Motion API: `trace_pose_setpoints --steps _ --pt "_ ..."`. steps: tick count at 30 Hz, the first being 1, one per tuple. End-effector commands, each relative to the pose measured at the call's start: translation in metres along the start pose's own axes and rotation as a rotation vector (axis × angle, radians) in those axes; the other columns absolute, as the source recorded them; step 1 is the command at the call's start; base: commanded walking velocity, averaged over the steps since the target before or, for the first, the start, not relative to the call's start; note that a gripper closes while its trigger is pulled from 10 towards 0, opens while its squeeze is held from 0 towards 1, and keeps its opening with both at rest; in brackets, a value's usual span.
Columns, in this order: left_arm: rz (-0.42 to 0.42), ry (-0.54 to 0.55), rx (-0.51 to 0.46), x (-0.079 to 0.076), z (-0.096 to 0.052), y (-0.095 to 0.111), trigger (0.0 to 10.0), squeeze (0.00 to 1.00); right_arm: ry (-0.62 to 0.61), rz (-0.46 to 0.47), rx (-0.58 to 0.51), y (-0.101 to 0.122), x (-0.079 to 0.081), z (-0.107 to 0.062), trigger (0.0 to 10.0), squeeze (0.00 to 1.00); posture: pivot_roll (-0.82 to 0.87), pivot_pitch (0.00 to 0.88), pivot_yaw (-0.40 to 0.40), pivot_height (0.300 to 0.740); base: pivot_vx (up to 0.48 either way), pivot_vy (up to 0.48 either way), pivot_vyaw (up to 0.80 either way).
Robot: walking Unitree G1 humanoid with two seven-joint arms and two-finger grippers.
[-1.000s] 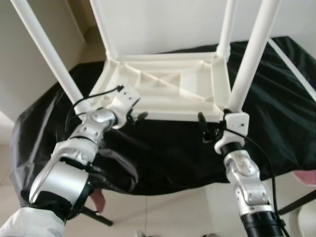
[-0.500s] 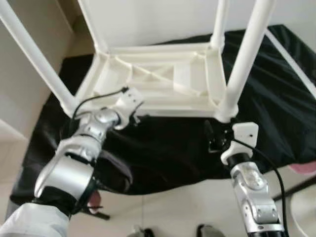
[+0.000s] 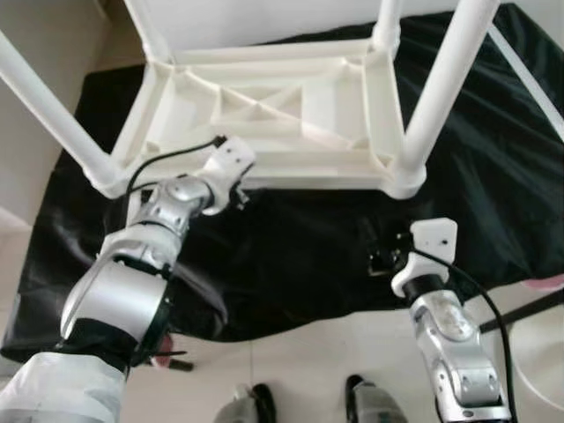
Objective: Building children table
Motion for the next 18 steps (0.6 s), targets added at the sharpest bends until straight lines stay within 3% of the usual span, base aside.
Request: trace_pose_setpoints --steps 1,4,5,8,12,14,18 --pt "-0.155 -0.047 0.098 -0.004 -0.001 -0.040 10.0 0.00 0.013 0.001 0.009 0.000 0.004 -0.001 10.0 0.00 -0.16 0.276 0.125 0.740 0.000 0.000 0.00" --pt "-0.256 -0.341 0.148 -0.028 -0.011 -0.050 10.0 0.00 0.002 0.001 0.008 0.000 0.003 0.001 10.0 0.00 -0.15 0.259 0.134 0.740 0.000 0.000 0.00" --pt "-0.256 -0.341 0.148 -0.028 -0.011 -0.050 10.0 0.00 0.002 0.001 0.008 0.000 0.003 0.001 10.0 0.00 -0.15 0.259 0.134 0.740 0.000 0.000 0.00" --pt "-0.318 -0.526 0.190 -0.046 -0.019 -0.066 10.0 0.00 -0.010 0.000 -0.001 0.001 0.000 0.005 10.0 0.00 -0.14 0.242 0.146 0.740 0.000 0.000 0.00" --pt "-0.339 -0.612 0.251 -0.064 -0.022 -0.090 10.0 0.00 -0.021 0.000 -0.006 0.002 -0.002 0.008 10.0 0.00 -0.13 0.235 0.150 0.740 0.000 0.000 0.00" --pt "-0.337 -0.689 0.287 -0.088 -0.026 -0.112 10.0 0.00 -0.028 0.000 -0.012 0.002 -0.003 0.011 10.0 0.00 -0.12 0.222 0.155 0.740 0.000 0.000 0.00" --pt "-0.353 -0.736 0.282 -0.110 -0.028 -0.119 10.0 0.00 -0.031 0.002 -0.015 0.001 -0.003 0.017 10.0 0.00 -0.10 0.195 0.155 0.740 0.000 0.000 0.00"
Point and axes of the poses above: a point about 5 cm out from each wrist's last joint towards the gripper, its own z axis pointing out of the wrist towards the gripper, its own y axis along the axis of the wrist's last joint, x = y × z, the point moved 4 cm from there along z, pointing out of the wrist towards the gripper, and after that the axes turned 14 degrees about -z, right-handed, at the moved point
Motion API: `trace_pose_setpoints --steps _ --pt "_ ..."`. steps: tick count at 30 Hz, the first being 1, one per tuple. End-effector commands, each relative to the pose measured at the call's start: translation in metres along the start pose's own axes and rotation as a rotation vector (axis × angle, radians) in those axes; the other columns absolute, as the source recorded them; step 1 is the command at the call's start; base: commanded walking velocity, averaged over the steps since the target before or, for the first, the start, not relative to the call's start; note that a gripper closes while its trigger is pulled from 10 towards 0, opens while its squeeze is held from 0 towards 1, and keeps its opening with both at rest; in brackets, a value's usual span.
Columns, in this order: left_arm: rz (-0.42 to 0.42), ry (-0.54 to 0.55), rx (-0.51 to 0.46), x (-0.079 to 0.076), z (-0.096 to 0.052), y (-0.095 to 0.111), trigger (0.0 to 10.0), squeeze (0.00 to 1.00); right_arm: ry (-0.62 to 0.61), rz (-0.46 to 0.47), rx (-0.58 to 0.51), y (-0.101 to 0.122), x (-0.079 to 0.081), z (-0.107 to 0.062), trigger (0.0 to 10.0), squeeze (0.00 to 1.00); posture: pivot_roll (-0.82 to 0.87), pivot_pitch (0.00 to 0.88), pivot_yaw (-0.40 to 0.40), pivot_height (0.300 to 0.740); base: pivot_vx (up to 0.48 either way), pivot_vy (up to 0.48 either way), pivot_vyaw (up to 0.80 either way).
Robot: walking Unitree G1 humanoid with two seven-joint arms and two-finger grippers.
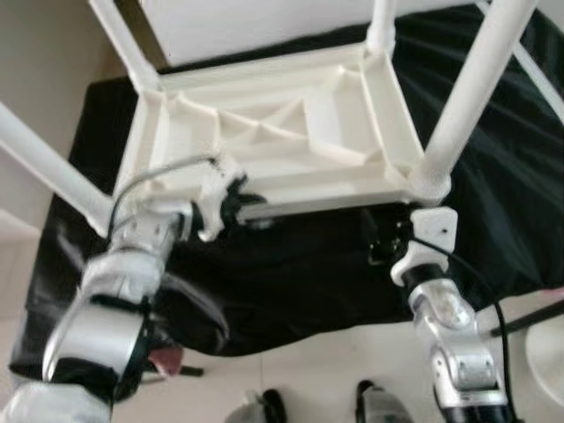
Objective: Building children table
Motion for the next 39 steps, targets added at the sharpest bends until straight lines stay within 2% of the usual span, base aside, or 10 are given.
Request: trace_pose_setpoints --steps 1,8,19,23,24,26,27,32,33,39 --pt "-0.268 -0.170 0.171 -0.032 0.022 -0.077 10.0 0.00 0.006 0.006 -0.001 -0.003 0.003 0.002 10.0 0.00 -0.10 0.188 0.154 0.740 0.000 0.000 0.00" --pt "-0.218 -0.023 -0.062 -0.037 0.051 -0.045 10.0 0.00 0.001 0.009 -0.026 -0.002 0.001 0.016 10.0 0.00 -0.06 0.137 0.141 0.740 0.000 0.000 0.00" --pt "-0.107 0.120 -0.510 -0.069 0.046 0.034 10.0 0.00 0.006 0.012 -0.061 0.001 0.001 0.045 10.0 0.00 0.03 0.073 0.057 0.740 0.000 0.000 0.00" --pt "-0.030 0.147 -0.527 -0.075 0.045 0.034 10.0 0.00 0.017 0.016 -0.067 0.002 0.005 0.049 10.0 0.00 0.04 0.067 0.036 0.740 0.000 0.000 0.00" --pt "-0.014 0.181 -0.507 -0.074 0.045 0.026 10.0 0.50 0.032 0.019 -0.072 0.003 0.010 0.052 10.0 0.00 0.06 0.062 0.015 0.740 0.000 0.000 0.00" --pt "-0.005 0.205 -0.493 -0.074 0.045 0.020 10.0 0.50 0.043 0.021 -0.076 0.004 0.012 0.054 10.0 0.00 0.06 0.059 0.008 0.740 0.000 0.000 0.00" --pt "0.009 0.234 -0.494 -0.073 0.043 0.016 10.0 1.00 0.056 0.023 -0.079 0.005 0.016 0.056 10.0 0.00 0.07 0.057 -0.002 0.740 0.000 0.000 0.00" --pt "0.044 0.304 -0.522 -0.073 0.034 0.017 10.0 1.00 0.077 0.029 -0.082 0.006 0.022 0.060 10.0 0.00 0.08 0.052 -0.026 0.740 0.000 0.000 0.00" --pt "0.070 0.316 -0.538 -0.079 0.019 0.017 10.0 0.00 0.086 0.032 -0.085 0.006 0.024 0.063 10.0 0.00 0.10 0.040 -0.049 0.740 0.000 0.000 0.00" --pt "0.133 0.327 -0.446 -0.093 -0.012 0.002 10.0 0.00 0.113 0.031 -0.096 0.009 0.028 0.067 10.0 0.00 0.11 0.035 -0.059 0.740 0.000 0.000 0.00"
Point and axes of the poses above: a point about 5 cm out from each wrist's last joint towards the gripper, its own z axis pointing out of the wrist towards the gripper, its own y axis along the axis of the wrist's last joint, x = y × z, the point moved 4 cm from there along z, pointing out of the wrist towards the gripper, and after that the axes turned 14 degrees about -z, right-handed, at the moved point
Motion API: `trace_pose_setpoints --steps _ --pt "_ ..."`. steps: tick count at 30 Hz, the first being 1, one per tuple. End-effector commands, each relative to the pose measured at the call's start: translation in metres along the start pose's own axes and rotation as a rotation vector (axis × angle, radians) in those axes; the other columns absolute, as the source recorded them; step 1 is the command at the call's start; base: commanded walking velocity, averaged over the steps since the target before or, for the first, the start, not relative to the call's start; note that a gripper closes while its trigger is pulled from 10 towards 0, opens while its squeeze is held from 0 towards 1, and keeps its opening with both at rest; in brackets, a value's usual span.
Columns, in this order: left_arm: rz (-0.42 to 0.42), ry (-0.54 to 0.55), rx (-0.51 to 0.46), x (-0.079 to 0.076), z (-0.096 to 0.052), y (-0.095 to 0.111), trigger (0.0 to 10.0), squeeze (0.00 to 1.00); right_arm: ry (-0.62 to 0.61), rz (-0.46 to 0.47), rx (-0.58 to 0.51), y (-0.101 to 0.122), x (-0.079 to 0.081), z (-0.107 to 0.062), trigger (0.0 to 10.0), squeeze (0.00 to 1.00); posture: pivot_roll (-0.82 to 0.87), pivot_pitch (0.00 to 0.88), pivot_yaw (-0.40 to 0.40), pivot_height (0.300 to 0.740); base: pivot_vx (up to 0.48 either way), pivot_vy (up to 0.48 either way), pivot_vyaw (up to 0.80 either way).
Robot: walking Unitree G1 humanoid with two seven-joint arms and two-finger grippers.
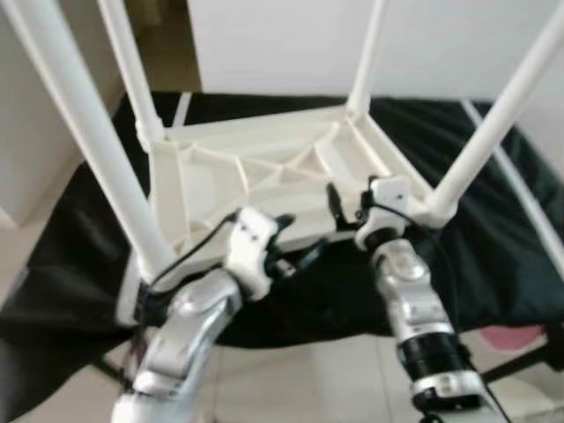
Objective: Building children table
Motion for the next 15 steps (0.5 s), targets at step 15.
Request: trace_pose_setpoints --steps 15 --pt "-0.010 -0.151 0.313 0.000 -0.081 -0.010 10.0 0.00 0.029 -0.028 0.011 -0.013 0.004 -0.005 10.0 0.00 0.12 0.034 -0.058 0.740 0.000 0.000 0.00"
Point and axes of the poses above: a point about 5 cm out from each wrist's last joint towards the gripper, its own z axis pointing out of the wrist towards the gripper, its own y axis along the axis of the wrist's last joint, x = y × z, the point moved 4 cm from there along z, pointing out of the wrist towards the gripper, and after that the axes turned 14 degrees about -z, right-handed, at the moved point
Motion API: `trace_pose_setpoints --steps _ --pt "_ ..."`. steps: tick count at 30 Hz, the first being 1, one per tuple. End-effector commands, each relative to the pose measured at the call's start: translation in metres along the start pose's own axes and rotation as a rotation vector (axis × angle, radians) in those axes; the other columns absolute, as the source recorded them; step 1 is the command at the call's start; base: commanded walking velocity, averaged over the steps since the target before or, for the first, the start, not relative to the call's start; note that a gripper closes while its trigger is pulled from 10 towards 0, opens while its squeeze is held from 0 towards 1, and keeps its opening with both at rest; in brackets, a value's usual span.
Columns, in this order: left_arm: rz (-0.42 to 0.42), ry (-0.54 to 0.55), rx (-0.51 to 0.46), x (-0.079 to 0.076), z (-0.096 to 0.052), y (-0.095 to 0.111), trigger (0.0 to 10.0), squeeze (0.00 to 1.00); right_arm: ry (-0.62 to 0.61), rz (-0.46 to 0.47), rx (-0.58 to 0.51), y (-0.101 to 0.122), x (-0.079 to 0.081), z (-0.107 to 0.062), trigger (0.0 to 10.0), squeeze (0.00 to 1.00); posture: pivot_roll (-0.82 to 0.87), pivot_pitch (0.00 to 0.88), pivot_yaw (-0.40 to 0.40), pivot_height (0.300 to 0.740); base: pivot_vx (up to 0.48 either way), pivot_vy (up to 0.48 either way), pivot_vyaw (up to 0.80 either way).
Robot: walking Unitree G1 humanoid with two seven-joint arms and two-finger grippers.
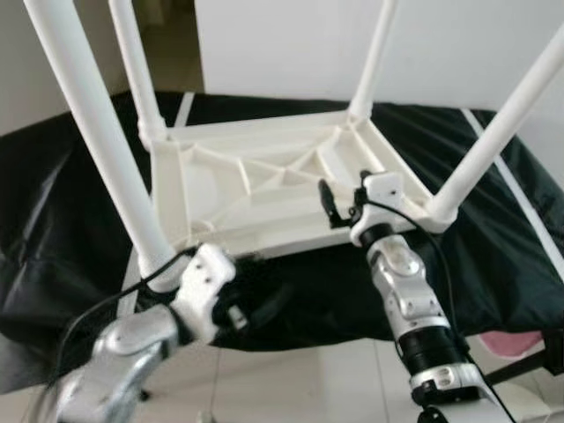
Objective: Building children table
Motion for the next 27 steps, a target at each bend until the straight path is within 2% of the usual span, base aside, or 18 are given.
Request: trace_pose_setpoints --steps 1,3,4,6,7,8,9,10,15,16,17,23,24,25,27 --pt "-0.004 -0.002 0.000 0.002 -0.008 0.006 10.0 0.00 0.004 -0.003 0.011 -0.005 0.000 -0.003 10.0 0.00 0.11 0.034 -0.058 0.740 0.000 0.000 0.00" --pt "0.002 0.037 0.043 0.012 -0.022 0.004 10.0 0.00 0.000 -0.017 0.024 -0.009 -0.002 -0.006 10.0 0.00 0.11 0.034 -0.056 0.740 0.000 0.000 0.00" --pt "0.002 0.037 0.043 0.012 -0.022 0.004 10.0 0.00 0.000 -0.017 0.024 -0.009 -0.002 -0.006 10.0 0.00 0.11 0.034 -0.056 0.740 0.000 0.000 0.00" --pt "0.032 0.065 0.083 0.019 -0.033 0.003 10.0 0.00 -0.005 -0.028 0.035 -0.012 -0.004 -0.008 10.0 0.00 0.11 0.034 -0.056 0.740 0.000 0.000 0.00" --pt "0.033 0.108 0.100 0.028 -0.041 0.003 10.0 0.00 -0.018 -0.034 0.047 -0.015 -0.007 -0.009 10.0 0.00 0.11 0.037 -0.055 0.740 0.000 0.000 0.00" --pt "0.033 0.108 0.100 0.028 -0.041 0.003 10.0 0.00 -0.018 -0.034 0.047 -0.015 -0.007 -0.009 10.0 0.00 0.11 0.037 -0.055 0.740 0.000 0.000 0.00" --pt "0.036 0.166 0.130 0.042 -0.059 0.003 10.0 0.00 -0.042 -0.045 0.077 -0.021 -0.011 -0.012 10.0 0.00 0.11 0.040 -0.057 0.740 0.000 0.000 0.00" --pt "0.034 0.183 0.139 0.046 -0.065 0.004 10.0 0.00 -0.050 -0.050 0.087 -0.023 -0.012 -0.014 10.0 0.00 0.11 0.042 -0.057 0.740 0.000 0.000 0.00" --pt "0.029 0.220 0.149 0.053 -0.077 0.006 10.0 0.00 -0.064 -0.054 0.111 -0.028 -0.014 -0.016 10.0 0.00 0.10 0.047 -0.057 0.740 0.000 0.000 0.00" --pt "0.021 0.256 0.175 0.060 -0.090 0.006 10.0 0.00 -0.088 -0.061 0.130 -0.032 -0.017 -0.019 10.0 0.00 0.09 0.050 -0.055 0.740 0.000 0.000 0.00" --pt "0.004 0.286 0.188 0.066 -0.096 0.004 10.0 0.00 -0.095 -0.064 0.134 -0.033 -0.019 -0.020 10.0 0.00 0.08 0.052 -0.051 0.740 0.000 0.000 0.00" --pt "-0.004 0.356 0.226 0.083 -0.105 -0.002 10.0 0.00 -0.119 -0.083 0.148 -0.035 -0.025 -0.022 10.0 0.00 0.07 0.056 -0.047 0.740 0.000 0.000 0.00" --pt "0.000 0.408 0.219 0.095 -0.107 0.000 10.0 0.00 -0.142 -0.090 0.163 -0.037 -0.030 -0.024 10.0 0.00 0.06 0.060 -0.045 0.740 0.000 0.000 0.00" --pt "0.000 0.408 0.219 0.095 -0.107 0.000 10.0 0.00 -0.142 -0.090 0.163 -0.037 -0.030 -0.024 10.0 0.00 0.06 0.060 -0.045 0.740 0.000 0.000 0.00" --pt "0.085 0.458 0.201 0.108 -0.108 0.006 10.0 0.00 -0.167 -0.093 0.184 -0.041 -0.035 -0.028 10.0 0.00 0.05 0.061 -0.043 0.740 0.000 0.000 0.00"
Point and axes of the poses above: a point about 5 cm out from each wrist's last joint towards the gripper, its own z axis pointing out of the wrist towards the gripper, its own y axis along the axis of the wrist's last joint, x = y × z, the point moved 4 cm from there along z, pointing out of the wrist towards the gripper, and after that the axes turned 14 degrees about -z, right-handed, at the moved point
